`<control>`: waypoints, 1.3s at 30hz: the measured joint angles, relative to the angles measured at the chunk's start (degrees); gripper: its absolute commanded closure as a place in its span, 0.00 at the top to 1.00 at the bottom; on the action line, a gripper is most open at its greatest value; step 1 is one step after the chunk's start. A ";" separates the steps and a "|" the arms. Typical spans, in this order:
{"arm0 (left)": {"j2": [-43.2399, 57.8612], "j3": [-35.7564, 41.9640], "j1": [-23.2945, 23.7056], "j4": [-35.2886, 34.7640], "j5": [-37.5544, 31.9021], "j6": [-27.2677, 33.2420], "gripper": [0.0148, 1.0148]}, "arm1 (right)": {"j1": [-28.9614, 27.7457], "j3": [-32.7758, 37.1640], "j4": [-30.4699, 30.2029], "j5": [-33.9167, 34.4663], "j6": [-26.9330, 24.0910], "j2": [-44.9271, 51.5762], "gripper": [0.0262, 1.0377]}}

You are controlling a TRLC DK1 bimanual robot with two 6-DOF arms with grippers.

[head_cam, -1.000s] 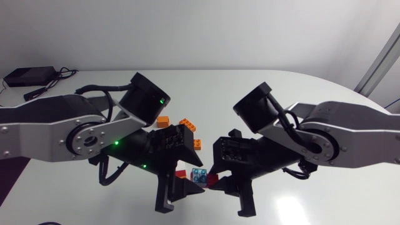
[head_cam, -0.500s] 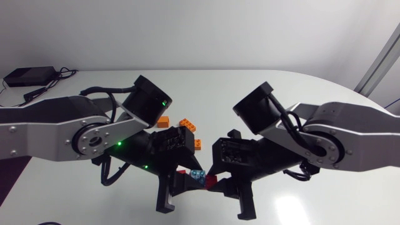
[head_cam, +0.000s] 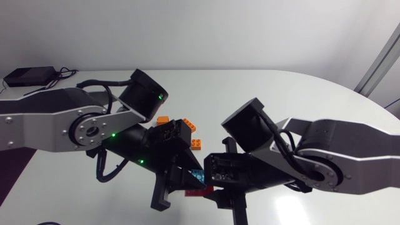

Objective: Separate the duplo bricks

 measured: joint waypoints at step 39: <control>36.15 28.50 -5.20 1.97 -8.76 2.73 0.35 | -34.14 -24.06 -9.46 -4.26 -12.17 -23.50 0.13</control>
